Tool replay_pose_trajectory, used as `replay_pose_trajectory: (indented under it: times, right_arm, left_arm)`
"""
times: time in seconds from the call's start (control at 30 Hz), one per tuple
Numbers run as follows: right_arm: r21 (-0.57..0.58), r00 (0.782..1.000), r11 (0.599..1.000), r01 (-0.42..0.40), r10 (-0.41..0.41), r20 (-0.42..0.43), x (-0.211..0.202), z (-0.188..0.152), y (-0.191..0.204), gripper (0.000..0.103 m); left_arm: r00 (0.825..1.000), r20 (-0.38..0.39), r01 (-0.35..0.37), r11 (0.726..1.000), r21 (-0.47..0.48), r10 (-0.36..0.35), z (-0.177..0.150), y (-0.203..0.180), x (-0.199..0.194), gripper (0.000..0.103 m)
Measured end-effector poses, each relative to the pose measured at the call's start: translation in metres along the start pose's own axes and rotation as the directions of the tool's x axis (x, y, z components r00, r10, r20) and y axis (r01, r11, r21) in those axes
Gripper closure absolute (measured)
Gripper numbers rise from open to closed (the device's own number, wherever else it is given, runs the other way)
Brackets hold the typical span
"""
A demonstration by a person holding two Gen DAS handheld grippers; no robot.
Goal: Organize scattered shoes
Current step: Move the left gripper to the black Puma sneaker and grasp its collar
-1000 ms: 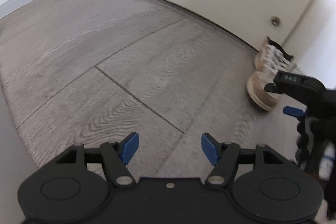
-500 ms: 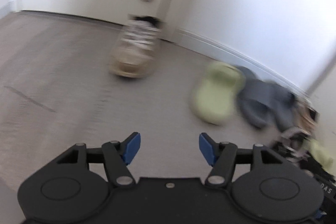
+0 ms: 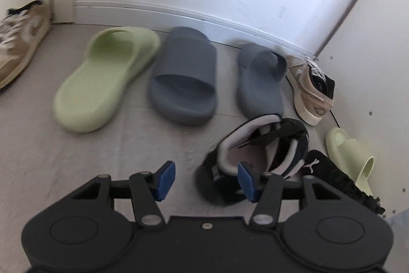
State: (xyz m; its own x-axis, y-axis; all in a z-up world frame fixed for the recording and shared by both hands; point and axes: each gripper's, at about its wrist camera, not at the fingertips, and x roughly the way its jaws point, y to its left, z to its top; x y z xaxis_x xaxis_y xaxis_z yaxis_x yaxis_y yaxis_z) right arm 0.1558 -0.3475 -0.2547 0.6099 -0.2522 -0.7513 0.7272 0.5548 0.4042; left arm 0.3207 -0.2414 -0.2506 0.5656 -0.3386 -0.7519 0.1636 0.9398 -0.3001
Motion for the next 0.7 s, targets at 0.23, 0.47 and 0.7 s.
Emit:
replay_pose_trajectory:
  times: [0.23,0.47,0.7]
  right_arm:
    - [0.005,0.999,1.000,-0.001,0.001,-0.039,0.014,0.001,0.000,0.021]
    - [0.019,0.999,1.000,0.006,-0.005,-0.053,0.018,0.003,-0.003,0.021]
    - [0.022,0.999,1.000,0.009,-0.008,-0.047,0.017,0.002,-0.003,0.021]
  left_arm:
    - [0.996,-0.054,-0.074,0.997,0.001,0.074,0.009,-0.008,0.037,0.054]
    - [0.988,-0.076,-0.137,0.991,0.008,0.137,0.008,-0.013,0.044,0.066]
    - [0.971,-0.088,-0.221,0.975,0.030,0.223,-0.006,0.013,0.017,0.080]
